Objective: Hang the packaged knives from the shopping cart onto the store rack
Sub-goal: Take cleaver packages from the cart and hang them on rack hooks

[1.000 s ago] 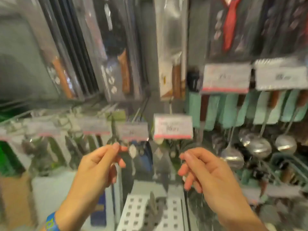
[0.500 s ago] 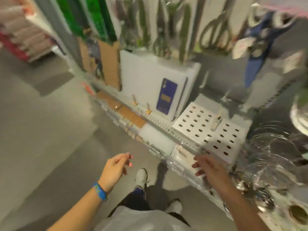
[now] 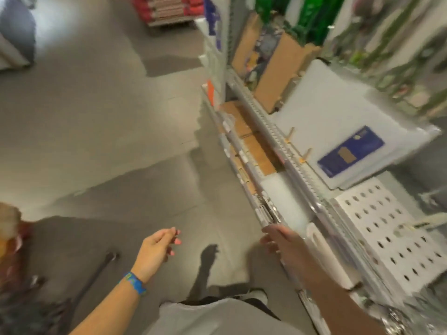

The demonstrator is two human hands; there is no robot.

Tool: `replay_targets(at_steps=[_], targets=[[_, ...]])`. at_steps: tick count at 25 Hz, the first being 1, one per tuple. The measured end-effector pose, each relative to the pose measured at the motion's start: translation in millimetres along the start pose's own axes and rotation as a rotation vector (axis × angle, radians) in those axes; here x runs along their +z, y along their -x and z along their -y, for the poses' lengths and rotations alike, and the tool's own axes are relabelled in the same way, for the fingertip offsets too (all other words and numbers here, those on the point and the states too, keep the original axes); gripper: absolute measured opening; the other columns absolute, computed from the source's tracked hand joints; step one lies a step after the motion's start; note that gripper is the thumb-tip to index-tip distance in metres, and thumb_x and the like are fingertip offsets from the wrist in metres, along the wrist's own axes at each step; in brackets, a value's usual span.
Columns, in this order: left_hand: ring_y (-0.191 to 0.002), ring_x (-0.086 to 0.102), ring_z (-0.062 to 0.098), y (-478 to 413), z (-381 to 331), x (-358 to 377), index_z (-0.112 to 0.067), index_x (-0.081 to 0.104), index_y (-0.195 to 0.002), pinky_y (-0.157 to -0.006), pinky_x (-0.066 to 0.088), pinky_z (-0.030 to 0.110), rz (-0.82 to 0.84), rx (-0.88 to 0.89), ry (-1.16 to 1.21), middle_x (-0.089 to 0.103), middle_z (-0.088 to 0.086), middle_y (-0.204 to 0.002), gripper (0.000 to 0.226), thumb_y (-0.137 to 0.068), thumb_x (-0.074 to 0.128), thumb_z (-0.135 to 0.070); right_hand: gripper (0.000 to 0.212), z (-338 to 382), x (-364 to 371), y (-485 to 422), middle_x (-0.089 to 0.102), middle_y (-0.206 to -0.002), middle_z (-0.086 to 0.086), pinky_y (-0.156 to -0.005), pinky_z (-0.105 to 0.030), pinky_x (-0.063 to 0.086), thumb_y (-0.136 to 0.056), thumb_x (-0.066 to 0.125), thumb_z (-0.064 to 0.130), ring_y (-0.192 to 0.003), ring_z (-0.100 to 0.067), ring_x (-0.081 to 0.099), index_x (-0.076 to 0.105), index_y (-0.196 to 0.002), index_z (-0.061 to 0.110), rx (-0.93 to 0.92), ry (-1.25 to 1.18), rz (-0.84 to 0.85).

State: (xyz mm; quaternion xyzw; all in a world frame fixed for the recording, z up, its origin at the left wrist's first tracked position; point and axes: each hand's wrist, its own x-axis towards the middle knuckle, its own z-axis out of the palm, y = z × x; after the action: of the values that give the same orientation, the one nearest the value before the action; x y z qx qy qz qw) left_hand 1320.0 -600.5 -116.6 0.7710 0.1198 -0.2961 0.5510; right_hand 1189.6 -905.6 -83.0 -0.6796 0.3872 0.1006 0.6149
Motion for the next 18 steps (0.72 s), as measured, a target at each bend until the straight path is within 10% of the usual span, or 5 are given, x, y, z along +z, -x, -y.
replay_targets(at_steps=[18], targets=[[-0.048, 0.054, 0.007, 121, 235, -372, -0.020, 0.076, -0.086, -0.047, 0.041, 0.023, -0.790, -0.338, 0.614, 0.070, -0.002, -0.068, 0.028, -0.100, 0.056, -0.033, 0.021, 118, 517, 25, 0.076, -0.083, 0.000, -0.050, -0.015, 0.048, -0.103, 0.057, 0.028, -0.059, -0.007, 0.066, 0.074, -0.100, 0.017, -0.134, 0.771, 0.881]])
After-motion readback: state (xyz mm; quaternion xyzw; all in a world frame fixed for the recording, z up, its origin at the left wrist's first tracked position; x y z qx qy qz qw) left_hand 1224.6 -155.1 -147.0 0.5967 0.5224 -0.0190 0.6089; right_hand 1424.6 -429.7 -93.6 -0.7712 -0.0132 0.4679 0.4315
